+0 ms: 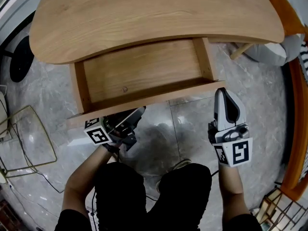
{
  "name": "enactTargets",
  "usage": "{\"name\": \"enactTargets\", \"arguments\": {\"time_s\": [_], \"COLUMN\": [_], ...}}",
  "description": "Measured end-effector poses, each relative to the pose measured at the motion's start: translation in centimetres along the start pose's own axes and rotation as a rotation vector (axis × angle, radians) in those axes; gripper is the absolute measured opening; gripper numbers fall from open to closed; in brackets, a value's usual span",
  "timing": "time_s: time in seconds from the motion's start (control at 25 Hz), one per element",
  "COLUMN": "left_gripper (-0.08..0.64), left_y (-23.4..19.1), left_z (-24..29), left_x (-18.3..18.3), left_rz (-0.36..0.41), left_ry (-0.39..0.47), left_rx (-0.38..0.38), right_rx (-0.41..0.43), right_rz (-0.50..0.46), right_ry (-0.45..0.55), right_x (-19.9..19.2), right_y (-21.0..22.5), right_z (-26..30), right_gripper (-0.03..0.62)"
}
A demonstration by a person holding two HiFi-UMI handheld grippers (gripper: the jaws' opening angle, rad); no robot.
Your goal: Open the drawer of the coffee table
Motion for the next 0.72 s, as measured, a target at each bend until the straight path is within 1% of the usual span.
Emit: {"name": "enactTargets", "arguments": {"time_s": [0.04,0.16,0.28,0.36,0.48,0.64,0.72], "left_gripper": [0.184,0.185,0.196,0.196,0.199,0.199,0.186], "left_y": [-0.1,0.3,2.0,3.3,5.8,9.3,11.0], "left_z": [0.0,-0.7,-1.2,-1.4,-1.4,-2.1,-2.4], "left_x": [-0.2,-0.7,-0.7,-0.7,-0.1,0.8,1.1], "left_rz": [-0.019,-0.049,-0.066,-0.087,-0.106,-0.137,-0.144], "left_ry": [-0.016,-0.06,-0.072,-0.089,-0.116,-0.114,-0.135], "left_rx": [0.025,0.114,0.185,0.227,0.27,0.346,0.375], "right_rx": [-0.013,-0.051,-0.087,-0.081,-0.062,-0.056,-0.046], "right_rz": [0.009,0.066,0.069,0.065,0.066,0.091,0.091], "right_ry": [-0.02,-0.066,-0.173,-0.223,-0.27,-0.317,-0.336], "right_x": [-0.1,0.0,0.2,1.3,3.7,7.0,8.5], "right_y": [0.1,0.0,0.0,-0.3,-1.2,-2.2,-2.8], "right_z": [0.1,0.0,-1.3,-1.8,-2.7,-4.0,-4.3], "right_gripper": [0.005,0.005,0.005,0.005,0.005,0.005,0.005]}}
Point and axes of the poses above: the fingertips, and each gripper's own axes: z forward along the fingers, y to its right, x out of its top, the point moved 8 cm from there along -z, backward along the fingers, and after that the axes turned 6 degrees about -y, right-handed, at the moved point
